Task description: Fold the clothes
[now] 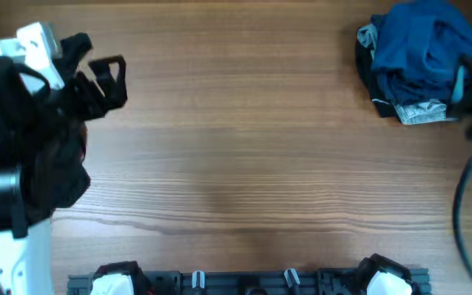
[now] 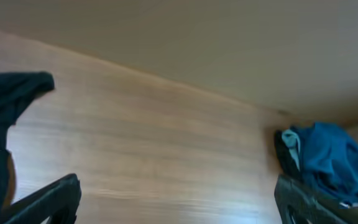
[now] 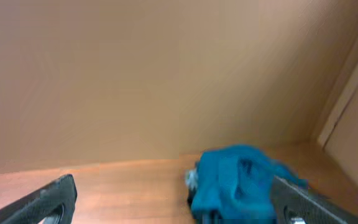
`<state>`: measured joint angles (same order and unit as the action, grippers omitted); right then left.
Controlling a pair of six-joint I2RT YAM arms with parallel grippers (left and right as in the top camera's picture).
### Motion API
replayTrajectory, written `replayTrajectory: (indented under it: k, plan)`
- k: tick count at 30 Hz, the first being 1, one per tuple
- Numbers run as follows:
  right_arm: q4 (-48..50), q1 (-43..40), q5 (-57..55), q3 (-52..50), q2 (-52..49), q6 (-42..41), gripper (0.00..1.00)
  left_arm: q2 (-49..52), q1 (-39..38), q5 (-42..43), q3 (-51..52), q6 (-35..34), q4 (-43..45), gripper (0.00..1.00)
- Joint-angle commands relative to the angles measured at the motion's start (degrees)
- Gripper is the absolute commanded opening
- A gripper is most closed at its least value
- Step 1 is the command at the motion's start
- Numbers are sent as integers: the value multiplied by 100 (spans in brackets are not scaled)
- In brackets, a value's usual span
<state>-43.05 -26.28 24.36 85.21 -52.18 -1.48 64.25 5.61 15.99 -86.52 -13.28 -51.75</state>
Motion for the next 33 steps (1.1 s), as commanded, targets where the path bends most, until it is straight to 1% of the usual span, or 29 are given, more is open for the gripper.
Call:
replayTrajectory:
  k: [1, 5, 9, 17, 20, 23, 26, 27, 28, 30, 32, 33]
  plan:
    - [-566, 17, -39, -9, 216, -4, 100, -151, -26, -173, 24, 90, -133, 100]
    - [-1517, 17, -39, -11, 109, -4, 100, -146, -24, -173, 26, 87, -310, 100]
    - [-1961, 17, -42, -11, -52, -4, 100, -146, -24, -173, 26, 87, -345, 100]
    - [-1985, 17, -39, -11, -629, -7, 100, -146, -24, -173, 26, 90, -586, 100]
    - [-1982, 17, -42, -11, -1029, -7, 100, -146, -24, -177, 24, 96, -758, 100]
    - [-1980, 17, -42, -11, -1484, -7, 100, -103, -138, -175, 61, 131, -645, 100]
    - [-1978, 17, -42, -11, -2068, -7, 100, -267, -457, -223, 597, 136, 793, 100]
    - [-1978, 17, -42, -11, -2321, -7, 100, -448, -601, -315, 1095, 136, 1672, 100]
    - [-1976, 17, -42, -11, -2481, -7, 100, -614, -713, -391, 1537, 133, 2337, 100]
    - [-1974, 17, -42, -11, -2918, -7, 100, -1191, -879, -457, 2942, 131, 4103, 100]
    - [-1908, 17, -42, -11, -3248, -9, 100, -1808, -887, -455, 4242, 87, 5370, 100]
    - [-1836, 17, -42, -11, -3449, -11, 100, -2201, -887, -505, 4929, 87, 5862, 100]
